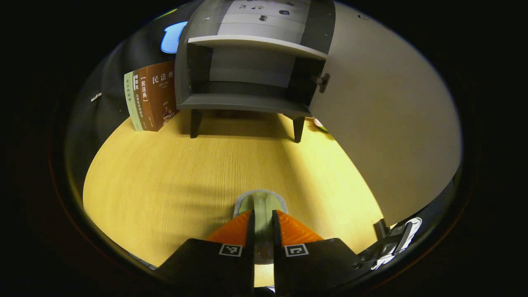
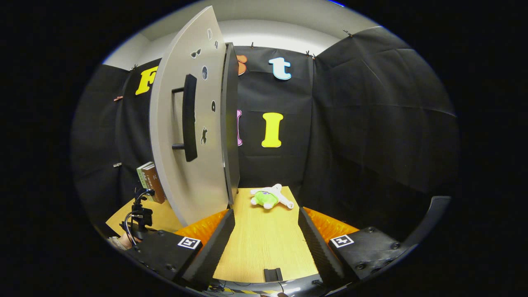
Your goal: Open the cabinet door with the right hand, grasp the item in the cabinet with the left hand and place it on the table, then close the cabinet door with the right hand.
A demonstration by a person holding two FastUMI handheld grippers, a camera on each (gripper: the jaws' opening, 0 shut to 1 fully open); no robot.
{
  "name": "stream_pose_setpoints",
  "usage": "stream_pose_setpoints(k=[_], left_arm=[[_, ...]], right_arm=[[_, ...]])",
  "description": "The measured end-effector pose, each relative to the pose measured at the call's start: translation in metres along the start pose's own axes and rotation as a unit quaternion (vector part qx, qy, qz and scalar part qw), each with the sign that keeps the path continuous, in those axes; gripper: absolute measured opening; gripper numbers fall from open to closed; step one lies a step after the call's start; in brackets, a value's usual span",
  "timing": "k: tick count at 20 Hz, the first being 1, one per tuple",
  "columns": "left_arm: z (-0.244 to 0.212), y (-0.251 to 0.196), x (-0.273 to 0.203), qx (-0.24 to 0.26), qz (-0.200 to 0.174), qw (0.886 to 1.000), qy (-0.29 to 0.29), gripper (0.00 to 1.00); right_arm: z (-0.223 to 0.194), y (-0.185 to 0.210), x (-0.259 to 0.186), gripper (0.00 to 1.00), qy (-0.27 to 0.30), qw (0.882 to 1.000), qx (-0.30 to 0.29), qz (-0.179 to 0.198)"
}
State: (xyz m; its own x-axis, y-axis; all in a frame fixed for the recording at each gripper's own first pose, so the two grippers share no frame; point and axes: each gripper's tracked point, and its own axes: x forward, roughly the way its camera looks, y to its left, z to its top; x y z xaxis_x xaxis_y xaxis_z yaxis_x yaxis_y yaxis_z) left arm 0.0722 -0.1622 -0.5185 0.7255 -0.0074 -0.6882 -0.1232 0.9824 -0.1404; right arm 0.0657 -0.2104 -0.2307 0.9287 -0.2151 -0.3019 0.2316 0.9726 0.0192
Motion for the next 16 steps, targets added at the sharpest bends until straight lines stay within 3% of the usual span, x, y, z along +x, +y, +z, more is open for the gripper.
stream_pose_setpoints(k=[10, 12, 14, 15, 16], left_arm=[[-0.018, 0.011, 0.031, -0.028, 0.024, 0.999, -0.008, 0.27], [-0.016, 0.010, 0.033, -0.027, 0.023, 0.999, -0.012, 0.22], [-0.017, 0.011, 0.029, -0.021, 0.025, 0.999, -0.009, 0.36], [-0.017, 0.014, 0.027, -0.019, 0.029, 0.999, -0.007, 0.48], [-0.017, 0.018, 0.024, -0.019, 0.037, 0.999, -0.007, 0.49]], right_arm=[[-0.029, -0.011, 0.013, 0.98, 0.041, 0.999, -0.006, 0.005], [-0.034, -0.010, 0.014, 0.98, 0.049, 0.999, -0.006, 0.007], [-0.035, -0.006, 0.015, 0.98, 0.052, 0.999, -0.002, 0.013], [-0.035, -0.005, 0.015, 0.98, 0.052, 0.999, -0.001, 0.015], [-0.034, -0.005, 0.014, 0.98, 0.051, 0.999, -0.001, 0.015]])
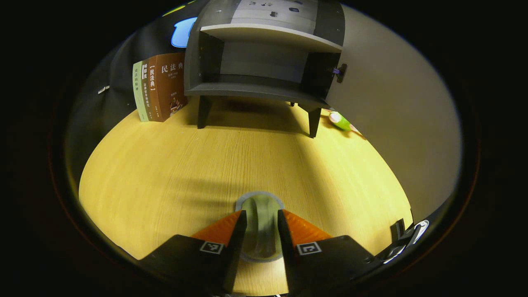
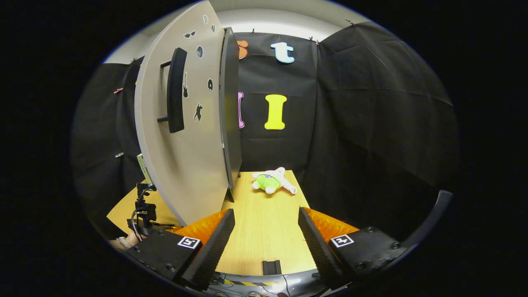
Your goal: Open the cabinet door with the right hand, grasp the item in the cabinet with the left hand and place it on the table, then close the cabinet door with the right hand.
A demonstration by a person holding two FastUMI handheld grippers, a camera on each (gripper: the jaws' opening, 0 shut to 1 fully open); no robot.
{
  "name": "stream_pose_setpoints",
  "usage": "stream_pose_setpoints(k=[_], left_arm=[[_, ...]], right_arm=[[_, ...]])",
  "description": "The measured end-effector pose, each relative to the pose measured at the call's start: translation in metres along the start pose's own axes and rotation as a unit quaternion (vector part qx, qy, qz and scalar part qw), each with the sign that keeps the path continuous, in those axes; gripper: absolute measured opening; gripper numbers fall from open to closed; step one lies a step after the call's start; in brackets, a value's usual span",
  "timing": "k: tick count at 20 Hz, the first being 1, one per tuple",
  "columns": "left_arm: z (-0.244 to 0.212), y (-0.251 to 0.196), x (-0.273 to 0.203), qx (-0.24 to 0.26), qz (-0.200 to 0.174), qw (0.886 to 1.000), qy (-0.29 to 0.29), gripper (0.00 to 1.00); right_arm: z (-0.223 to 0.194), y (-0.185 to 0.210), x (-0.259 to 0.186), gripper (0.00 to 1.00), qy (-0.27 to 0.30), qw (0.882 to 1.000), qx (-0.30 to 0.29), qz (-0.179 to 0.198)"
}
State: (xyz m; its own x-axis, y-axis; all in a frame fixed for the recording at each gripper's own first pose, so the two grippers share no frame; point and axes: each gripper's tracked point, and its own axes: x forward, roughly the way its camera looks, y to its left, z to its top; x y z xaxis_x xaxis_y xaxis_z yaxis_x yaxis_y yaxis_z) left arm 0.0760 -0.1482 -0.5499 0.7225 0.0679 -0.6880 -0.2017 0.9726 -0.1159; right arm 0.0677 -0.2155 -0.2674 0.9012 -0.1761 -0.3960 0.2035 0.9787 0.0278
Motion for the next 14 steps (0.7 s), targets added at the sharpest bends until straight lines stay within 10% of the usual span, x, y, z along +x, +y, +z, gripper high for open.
stream_pose_setpoints(k=[6, 14], left_arm=[[0.033, 0.007, -0.045, 0.016, -0.003, 0.998, -0.056, 0.96], [0.118, 0.003, -0.190, 0.068, -0.054, 0.973, -0.215, 0.95]], right_arm=[[0.015, 0.005, -0.013, 0.98, -0.016, 1.000, 0.021, -0.003], [0.045, 0.048, -0.048, 0.98, -0.052, 0.999, 0.007, 0.003]])
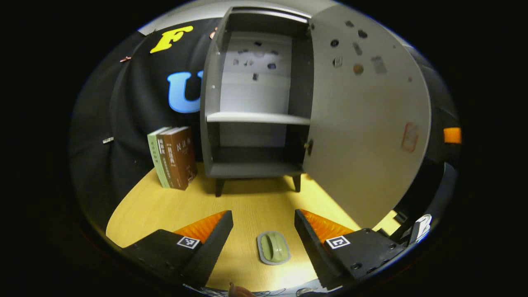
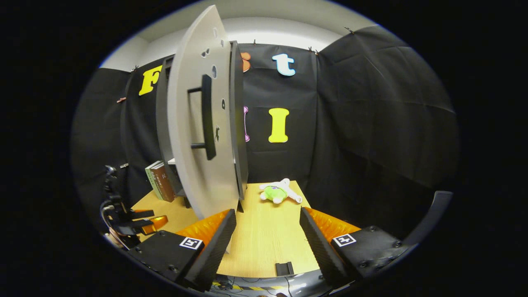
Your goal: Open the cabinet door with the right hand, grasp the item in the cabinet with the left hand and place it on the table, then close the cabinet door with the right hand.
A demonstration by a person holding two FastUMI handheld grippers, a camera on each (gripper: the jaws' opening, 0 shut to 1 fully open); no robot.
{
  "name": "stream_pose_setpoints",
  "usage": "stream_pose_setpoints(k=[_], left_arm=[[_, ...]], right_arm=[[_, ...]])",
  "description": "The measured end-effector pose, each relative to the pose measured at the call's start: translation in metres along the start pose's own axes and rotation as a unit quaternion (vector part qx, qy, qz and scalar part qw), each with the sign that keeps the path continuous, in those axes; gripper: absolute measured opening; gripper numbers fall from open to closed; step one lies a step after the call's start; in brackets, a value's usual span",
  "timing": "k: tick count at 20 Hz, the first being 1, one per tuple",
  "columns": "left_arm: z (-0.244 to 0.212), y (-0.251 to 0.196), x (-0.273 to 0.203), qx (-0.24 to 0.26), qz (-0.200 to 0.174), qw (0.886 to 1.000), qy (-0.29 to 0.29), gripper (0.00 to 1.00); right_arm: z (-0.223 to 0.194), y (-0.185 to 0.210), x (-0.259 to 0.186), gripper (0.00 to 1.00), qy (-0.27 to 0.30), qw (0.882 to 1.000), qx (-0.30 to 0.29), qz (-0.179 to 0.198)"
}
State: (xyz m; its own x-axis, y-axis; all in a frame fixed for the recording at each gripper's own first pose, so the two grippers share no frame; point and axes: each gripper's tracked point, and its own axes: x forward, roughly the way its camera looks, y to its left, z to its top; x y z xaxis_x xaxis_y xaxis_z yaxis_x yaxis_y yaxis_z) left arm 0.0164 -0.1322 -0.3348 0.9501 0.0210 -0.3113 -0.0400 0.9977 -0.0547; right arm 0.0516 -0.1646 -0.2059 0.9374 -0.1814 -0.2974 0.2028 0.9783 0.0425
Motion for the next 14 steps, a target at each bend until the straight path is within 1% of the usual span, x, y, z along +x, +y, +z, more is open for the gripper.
stream_pose_setpoints(k=[2, 4, 5, 6, 7, 8, 9, 10, 11, 12, 13, 14], left_arm=[[0.039, 0.001, -0.031, 0.011, -0.014, 0.999, -0.036, 0.95], [0.076, 0.008, -0.059, 0.035, -0.017, 0.997, -0.072, 0.96], [0.091, 0.009, -0.070, 0.045, -0.021, 0.996, -0.080, 0.97], [0.103, 0.010, -0.081, 0.054, -0.024, 0.994, -0.088, 0.95], [0.117, 0.012, -0.091, 0.061, -0.025, 0.993, -0.097, 0.95], [0.129, 0.012, -0.096, 0.066, -0.026, 0.992, -0.103, 0.93], [0.138, 0.012, -0.099, 0.065, -0.026, 0.992, -0.107, 0.95], [0.148, 0.009, -0.102, 0.058, -0.027, 0.991, -0.114, 0.93], [0.160, 0.003, -0.104, 0.049, -0.032, 0.991, -0.123, 0.95], [0.170, 0.000, -0.105, 0.041, -0.037, 0.990, -0.133, 0.93], [0.180, -0.003, -0.106, 0.039, -0.042, 0.989, -0.137, 0.93], [0.186, -0.004, -0.104, 0.041, -0.046, 0.988, -0.140, 0.95]], right_arm=[[0.017, 0.014, -0.008, 0.99, -0.020, 1.000, 0.005, 0.007], [0.033, 0.020, -0.013, 0.98, -0.040, 0.999, 0.000, 0.008], [0.040, 0.023, -0.014, 0.98, -0.047, 0.999, -0.008, 0.010], [0.047, 0.028, -0.014, 0.98, -0.053, 0.998, -0.018, 0.017], [0.054, 0.033, -0.012, 0.94, -0.058, 0.998, -0.025, 0.025], [0.062, 0.036, -0.010, 0.98, -0.067, 0.997, -0.029, 0.030], [0.073, 0.038, -0.008, 0.98, -0.079, 0.996, -0.029, 0.034], [0.080, 0.044, -0.003, 0.98, -0.088, 0.995, -0.027, 0.042], [0.088, 0.049, 0.002, 0.98, -0.096, 0.994, -0.028, 0.052], [0.094, 0.052, 0.010, 0.98, -0.102, 0.993, -0.032, 0.058], [0.097, 0.053, 0.017, 0.98, -0.103, 0.992, -0.037, 0.063], [0.102, 0.056, 0.024, 1.00, -0.107, 0.991, -0.039, 0.071]])
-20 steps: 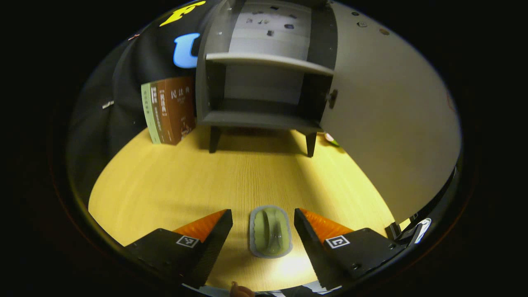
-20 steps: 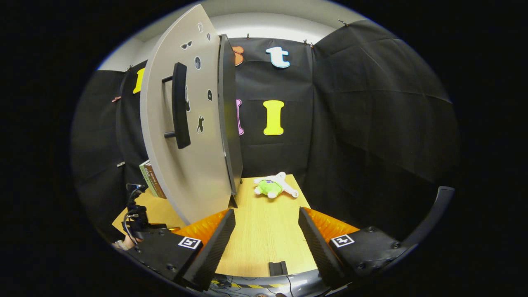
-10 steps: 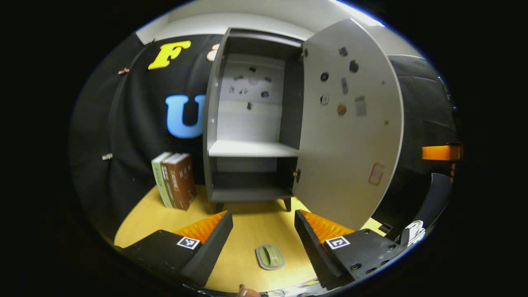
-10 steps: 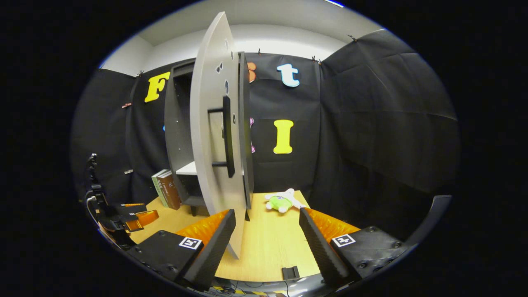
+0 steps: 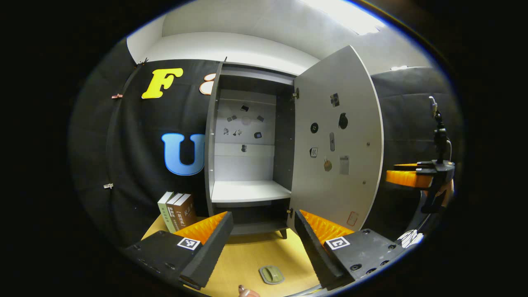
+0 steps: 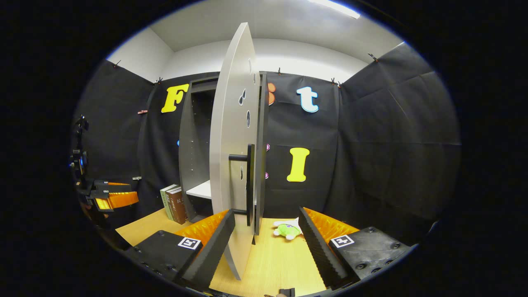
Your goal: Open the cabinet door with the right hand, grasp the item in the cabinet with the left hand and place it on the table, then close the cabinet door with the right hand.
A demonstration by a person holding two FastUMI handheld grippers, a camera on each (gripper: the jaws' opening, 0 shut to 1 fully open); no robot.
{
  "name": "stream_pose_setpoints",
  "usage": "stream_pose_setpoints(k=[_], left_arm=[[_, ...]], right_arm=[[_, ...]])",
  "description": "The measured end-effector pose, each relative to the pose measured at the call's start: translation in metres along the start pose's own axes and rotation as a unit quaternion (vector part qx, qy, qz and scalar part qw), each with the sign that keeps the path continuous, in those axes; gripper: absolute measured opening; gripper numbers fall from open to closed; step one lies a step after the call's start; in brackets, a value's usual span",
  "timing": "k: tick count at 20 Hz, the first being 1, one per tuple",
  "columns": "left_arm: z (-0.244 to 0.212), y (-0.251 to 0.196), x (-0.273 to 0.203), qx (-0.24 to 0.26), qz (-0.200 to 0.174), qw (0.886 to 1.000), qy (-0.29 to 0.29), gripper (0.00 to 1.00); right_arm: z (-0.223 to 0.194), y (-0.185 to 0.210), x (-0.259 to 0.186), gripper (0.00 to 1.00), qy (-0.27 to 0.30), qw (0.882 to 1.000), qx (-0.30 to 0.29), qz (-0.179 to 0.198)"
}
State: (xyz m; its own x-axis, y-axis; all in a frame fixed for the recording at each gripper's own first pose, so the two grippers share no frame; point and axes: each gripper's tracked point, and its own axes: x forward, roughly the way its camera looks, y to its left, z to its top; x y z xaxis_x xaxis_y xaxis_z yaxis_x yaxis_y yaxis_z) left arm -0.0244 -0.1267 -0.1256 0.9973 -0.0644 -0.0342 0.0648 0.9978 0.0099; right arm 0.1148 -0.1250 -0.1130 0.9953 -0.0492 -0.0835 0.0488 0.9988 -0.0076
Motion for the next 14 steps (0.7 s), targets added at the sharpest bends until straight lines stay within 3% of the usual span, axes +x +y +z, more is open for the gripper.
stream_pose_setpoints(k=[10, 12, 14], left_arm=[[0.022, 0.015, 0.058, -0.046, 0.012, 0.999, -0.001, 0.96], [0.024, 0.026, 0.062, -0.040, 0.019, 0.999, -0.002, 0.95], [0.022, 0.034, 0.062, -0.042, 0.014, 0.999, -0.001, 0.94]], right_arm=[[-0.001, 0.035, 0.036, 0.96, 0.001, 0.992, 0.031, 0.121], [-0.001, 0.053, 0.038, 1.00, 0.005, 0.990, 0.033, 0.138], [-0.002, 0.064, 0.039, 0.96, 0.011, 0.990, 0.035, 0.136]])
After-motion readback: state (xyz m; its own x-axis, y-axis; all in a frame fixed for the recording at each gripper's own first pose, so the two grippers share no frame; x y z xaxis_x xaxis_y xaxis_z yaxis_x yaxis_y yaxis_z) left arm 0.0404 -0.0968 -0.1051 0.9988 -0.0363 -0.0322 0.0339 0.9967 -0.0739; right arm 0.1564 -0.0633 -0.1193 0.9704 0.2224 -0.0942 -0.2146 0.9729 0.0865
